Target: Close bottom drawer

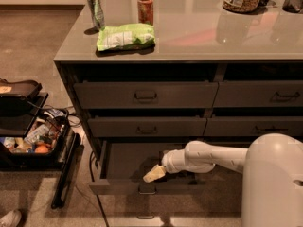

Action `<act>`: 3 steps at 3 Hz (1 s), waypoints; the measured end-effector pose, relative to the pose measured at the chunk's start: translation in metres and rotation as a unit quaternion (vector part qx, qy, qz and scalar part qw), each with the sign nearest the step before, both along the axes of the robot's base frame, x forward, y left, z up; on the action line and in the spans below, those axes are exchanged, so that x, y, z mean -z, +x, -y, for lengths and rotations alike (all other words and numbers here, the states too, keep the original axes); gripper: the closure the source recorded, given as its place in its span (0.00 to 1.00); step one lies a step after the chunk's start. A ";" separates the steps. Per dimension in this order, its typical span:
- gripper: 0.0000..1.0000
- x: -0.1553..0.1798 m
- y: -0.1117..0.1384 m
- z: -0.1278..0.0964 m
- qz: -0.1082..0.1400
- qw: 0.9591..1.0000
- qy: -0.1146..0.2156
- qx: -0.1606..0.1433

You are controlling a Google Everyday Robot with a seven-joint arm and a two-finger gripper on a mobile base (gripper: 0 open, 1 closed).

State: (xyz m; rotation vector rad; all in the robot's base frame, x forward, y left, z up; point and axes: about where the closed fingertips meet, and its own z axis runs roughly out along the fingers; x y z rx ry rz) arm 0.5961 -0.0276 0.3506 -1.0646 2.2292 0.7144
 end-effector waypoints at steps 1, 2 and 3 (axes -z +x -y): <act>0.00 0.001 -0.002 -0.002 -0.003 0.999 0.048 -0.010; 0.00 -0.004 0.005 -0.003 0.020 0.984 0.175 -0.004; 0.00 0.011 0.003 -0.006 0.037 0.977 0.209 -0.023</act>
Offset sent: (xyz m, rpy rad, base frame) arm -0.0170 -0.0128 0.0247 1.0486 -0.0198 0.3036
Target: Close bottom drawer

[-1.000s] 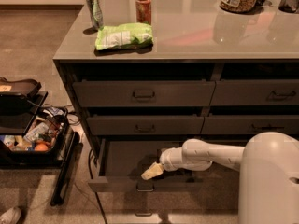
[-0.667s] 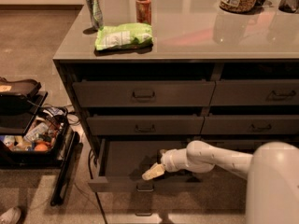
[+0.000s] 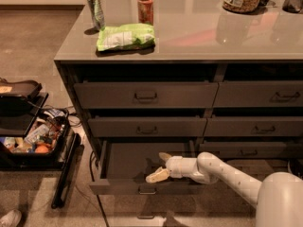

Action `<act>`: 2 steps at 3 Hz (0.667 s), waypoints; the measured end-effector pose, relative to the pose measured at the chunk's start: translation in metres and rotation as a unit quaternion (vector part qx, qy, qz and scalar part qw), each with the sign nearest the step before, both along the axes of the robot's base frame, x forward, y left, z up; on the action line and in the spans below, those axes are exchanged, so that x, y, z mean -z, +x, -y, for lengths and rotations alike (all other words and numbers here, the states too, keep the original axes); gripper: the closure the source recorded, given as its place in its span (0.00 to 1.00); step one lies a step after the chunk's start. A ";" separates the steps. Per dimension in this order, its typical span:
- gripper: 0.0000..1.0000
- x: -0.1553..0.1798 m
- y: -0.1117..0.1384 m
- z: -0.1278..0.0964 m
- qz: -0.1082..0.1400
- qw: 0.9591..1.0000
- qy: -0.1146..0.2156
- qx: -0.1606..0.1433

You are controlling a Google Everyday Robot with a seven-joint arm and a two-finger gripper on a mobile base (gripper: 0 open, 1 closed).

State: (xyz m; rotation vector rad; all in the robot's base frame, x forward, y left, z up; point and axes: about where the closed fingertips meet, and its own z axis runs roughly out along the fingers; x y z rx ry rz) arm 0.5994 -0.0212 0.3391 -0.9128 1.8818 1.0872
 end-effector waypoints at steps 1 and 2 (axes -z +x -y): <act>0.00 -0.003 0.001 -0.005 0.002 1.000 -0.005 0.004; 0.00 0.002 0.006 -0.029 0.016 1.000 -0.022 0.016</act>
Offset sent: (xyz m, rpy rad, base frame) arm 0.0287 0.0441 -0.0158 -0.1302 -0.0802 -0.1347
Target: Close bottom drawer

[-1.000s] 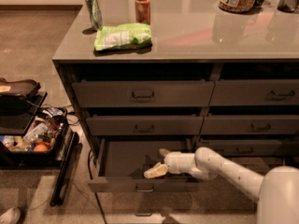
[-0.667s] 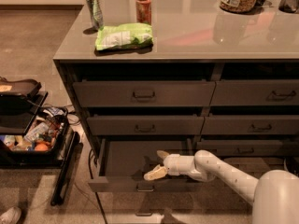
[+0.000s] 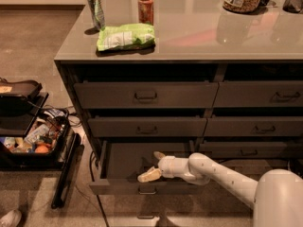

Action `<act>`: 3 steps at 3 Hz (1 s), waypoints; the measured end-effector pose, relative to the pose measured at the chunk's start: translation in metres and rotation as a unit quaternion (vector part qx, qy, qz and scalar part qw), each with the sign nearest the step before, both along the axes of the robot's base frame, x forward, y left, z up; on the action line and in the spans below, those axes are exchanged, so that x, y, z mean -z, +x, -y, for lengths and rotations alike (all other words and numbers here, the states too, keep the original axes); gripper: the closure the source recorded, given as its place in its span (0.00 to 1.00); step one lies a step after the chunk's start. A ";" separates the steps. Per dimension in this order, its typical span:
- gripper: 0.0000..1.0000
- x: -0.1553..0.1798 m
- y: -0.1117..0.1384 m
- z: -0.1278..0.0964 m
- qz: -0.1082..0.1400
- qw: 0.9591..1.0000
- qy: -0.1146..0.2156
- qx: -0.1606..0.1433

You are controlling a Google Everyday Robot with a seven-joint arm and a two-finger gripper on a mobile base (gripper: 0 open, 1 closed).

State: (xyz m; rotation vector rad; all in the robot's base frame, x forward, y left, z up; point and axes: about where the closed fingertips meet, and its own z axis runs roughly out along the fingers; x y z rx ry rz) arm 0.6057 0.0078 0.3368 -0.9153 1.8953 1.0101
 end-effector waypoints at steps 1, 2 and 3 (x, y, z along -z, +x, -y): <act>0.00 0.018 0.017 -0.010 -0.006 0.999 0.002 0.039; 0.00 0.018 0.017 -0.010 -0.007 0.999 0.002 0.039; 0.00 0.037 0.029 -0.004 -0.023 0.998 -0.022 0.047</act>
Offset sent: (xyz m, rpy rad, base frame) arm 0.0130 0.0091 -0.0130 0.0046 0.0102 -0.0599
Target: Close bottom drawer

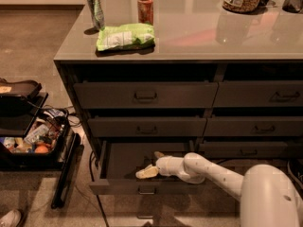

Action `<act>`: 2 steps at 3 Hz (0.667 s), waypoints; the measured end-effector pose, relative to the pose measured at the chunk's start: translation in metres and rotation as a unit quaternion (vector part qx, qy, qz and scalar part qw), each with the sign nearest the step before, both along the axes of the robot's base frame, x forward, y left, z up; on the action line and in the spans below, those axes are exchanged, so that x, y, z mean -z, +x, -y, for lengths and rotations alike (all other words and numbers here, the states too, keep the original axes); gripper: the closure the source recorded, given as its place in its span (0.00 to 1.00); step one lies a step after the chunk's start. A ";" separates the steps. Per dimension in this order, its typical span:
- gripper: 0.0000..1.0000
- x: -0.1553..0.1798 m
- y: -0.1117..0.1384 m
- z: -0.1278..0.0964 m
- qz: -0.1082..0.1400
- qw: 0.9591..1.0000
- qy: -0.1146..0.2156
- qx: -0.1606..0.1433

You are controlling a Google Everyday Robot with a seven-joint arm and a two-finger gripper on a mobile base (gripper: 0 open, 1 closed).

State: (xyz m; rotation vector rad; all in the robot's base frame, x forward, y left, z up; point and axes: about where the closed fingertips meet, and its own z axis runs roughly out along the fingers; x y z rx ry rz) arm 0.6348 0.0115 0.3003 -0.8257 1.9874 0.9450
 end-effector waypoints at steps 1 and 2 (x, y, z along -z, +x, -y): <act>0.00 0.038 0.031 0.015 -0.025 0.998 -0.053 0.031; 0.00 0.043 0.031 0.016 -0.027 0.997 -0.060 0.029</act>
Offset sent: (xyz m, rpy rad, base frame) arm 0.0274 -0.0131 -0.0338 -0.0931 0.0444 -0.0547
